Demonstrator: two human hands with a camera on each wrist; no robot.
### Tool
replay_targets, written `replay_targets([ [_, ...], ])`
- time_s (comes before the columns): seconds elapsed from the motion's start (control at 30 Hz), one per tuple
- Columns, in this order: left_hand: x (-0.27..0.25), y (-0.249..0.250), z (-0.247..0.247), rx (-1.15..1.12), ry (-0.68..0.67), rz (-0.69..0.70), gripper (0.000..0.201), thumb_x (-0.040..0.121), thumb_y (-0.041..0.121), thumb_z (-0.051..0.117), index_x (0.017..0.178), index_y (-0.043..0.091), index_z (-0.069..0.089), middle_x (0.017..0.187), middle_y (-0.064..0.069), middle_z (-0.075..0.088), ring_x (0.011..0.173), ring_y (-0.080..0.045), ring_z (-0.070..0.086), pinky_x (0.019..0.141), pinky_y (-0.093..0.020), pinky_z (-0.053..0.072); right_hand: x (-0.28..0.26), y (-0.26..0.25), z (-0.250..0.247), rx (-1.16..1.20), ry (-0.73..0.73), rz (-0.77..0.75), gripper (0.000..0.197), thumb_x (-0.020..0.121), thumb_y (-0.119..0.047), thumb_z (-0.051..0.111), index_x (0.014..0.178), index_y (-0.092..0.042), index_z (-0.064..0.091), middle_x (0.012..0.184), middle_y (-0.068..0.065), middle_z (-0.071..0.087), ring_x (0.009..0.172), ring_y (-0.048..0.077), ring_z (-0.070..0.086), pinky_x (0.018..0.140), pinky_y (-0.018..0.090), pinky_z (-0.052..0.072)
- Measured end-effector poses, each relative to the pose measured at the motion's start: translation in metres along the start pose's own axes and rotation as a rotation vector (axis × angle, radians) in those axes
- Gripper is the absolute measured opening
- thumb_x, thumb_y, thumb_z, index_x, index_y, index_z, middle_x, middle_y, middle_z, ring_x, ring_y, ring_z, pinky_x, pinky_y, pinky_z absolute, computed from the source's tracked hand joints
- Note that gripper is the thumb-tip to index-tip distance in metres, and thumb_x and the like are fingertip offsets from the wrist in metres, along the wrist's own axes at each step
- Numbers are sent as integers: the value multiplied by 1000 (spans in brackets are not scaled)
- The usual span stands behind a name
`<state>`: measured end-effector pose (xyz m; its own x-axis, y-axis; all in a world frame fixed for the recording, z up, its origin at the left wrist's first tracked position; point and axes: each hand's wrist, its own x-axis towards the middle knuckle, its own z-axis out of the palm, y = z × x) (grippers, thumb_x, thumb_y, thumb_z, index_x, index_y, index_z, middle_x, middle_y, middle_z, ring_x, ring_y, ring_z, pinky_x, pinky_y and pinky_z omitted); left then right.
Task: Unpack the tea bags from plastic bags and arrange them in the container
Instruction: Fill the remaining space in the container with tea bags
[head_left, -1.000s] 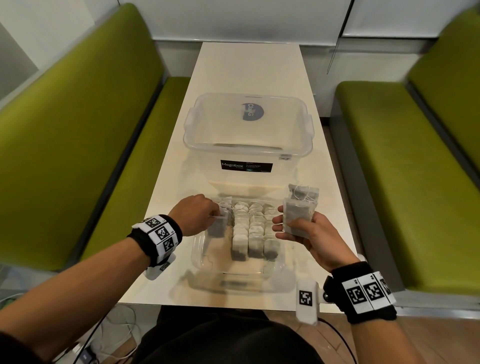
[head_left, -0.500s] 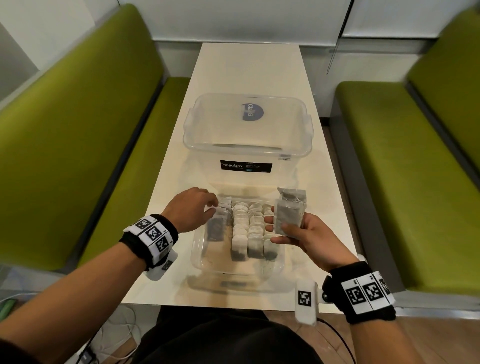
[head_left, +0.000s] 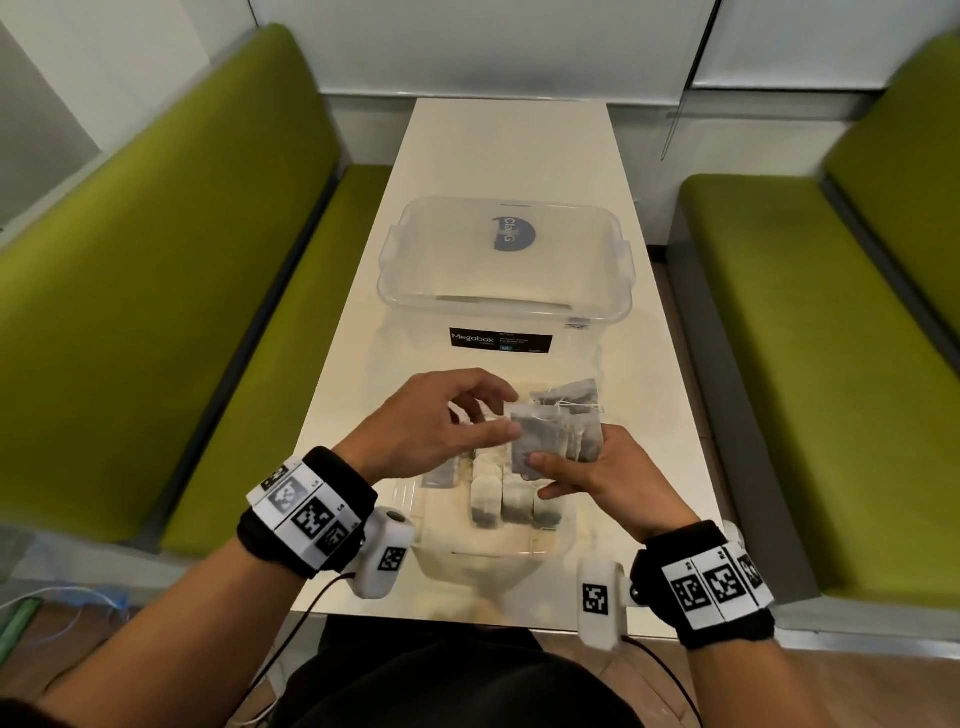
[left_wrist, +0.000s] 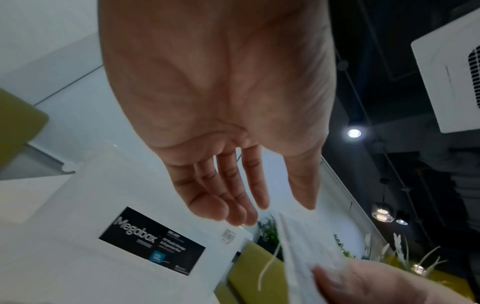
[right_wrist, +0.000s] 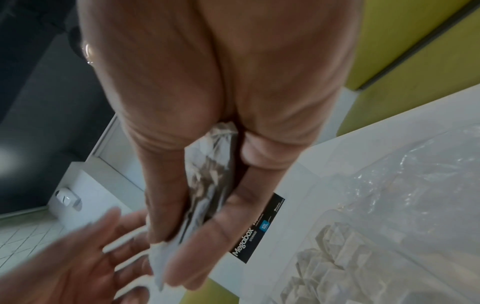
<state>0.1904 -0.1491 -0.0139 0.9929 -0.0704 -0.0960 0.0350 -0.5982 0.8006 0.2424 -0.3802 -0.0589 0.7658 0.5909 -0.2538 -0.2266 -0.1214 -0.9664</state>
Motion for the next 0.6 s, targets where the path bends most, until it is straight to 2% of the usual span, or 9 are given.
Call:
replay_targets([
  [0.07, 1, 5, 7, -42, 13, 14, 32, 84, 46, 78, 113, 33, 70, 101, 19, 72, 91, -3, 66, 78, -19, 55, 1, -2, 4, -18, 5, -8, 30, 85, -7, 80, 114, -8, 74, 99, 12, 80, 92, 29, 77, 70, 36, 63],
  [0.13, 2, 6, 11, -87, 19, 6, 28, 85, 38, 80, 110, 29, 71, 96, 10, 75, 87, -9, 70, 81, -31, 59, 0, -4, 6, -17, 11, -16, 29, 84, -11, 81, 113, -10, 75, 98, 11, 80, 89, 29, 78, 67, 35, 63],
  [0.2, 2, 5, 13, -129, 13, -10, 22, 86, 34, 80, 106, 27, 71, 92, 2, 77, 86, -21, 73, 83, -47, 60, -1, -7, 9, 9, 37, -21, 30, 86, -24, 79, 113, -13, 75, 98, 9, 80, 87, 28, 78, 64, 35, 63],
  [0.27, 1, 4, 13, -137, 13, -14, 17, 87, 34, 80, 101, 28, 72, 90, -2, 77, 86, -30, 72, 82, -55, 58, -3, -9, 10, 49, 78, -22, 34, 90, -37, 69, 112, -12, 76, 97, 11, 80, 84, 30, 78, 61, 36, 63],
  [0.37, -1, 6, 11, -155, 20, -30, 14, 87, 33, 80, 97, 27, 73, 89, -4, 76, 86, -34, 70, 79, -55, 57, -5, -11, 9, 96, 109, -12, 38, 99, -42, 57, 110, -11, 76, 97, 14, 80, 85, 34, 77, 62, 37, 64],
  [0.53, -3, 6, 6, -223, 29, -73, 14, 90, 25, 77, 101, 20, 70, 94, -4, 77, 89, -28, 72, 81, -45, 60, -4, -8, 7, 212, 124, 16, 39, 102, -38, 50, 111, -9, 75, 104, 17, 78, 97, 34, 76, 77, 44, 64],
  [0.6, -3, 6, 5, -261, 31, -82, 19, 90, 20, 77, 106, 18, 68, 95, -4, 78, 85, -22, 74, 79, -38, 60, -3, -6, 8, 289, 132, 30, 34, 106, -31, 48, 114, -8, 72, 108, 16, 78, 99, 34, 76, 78, 47, 65],
])
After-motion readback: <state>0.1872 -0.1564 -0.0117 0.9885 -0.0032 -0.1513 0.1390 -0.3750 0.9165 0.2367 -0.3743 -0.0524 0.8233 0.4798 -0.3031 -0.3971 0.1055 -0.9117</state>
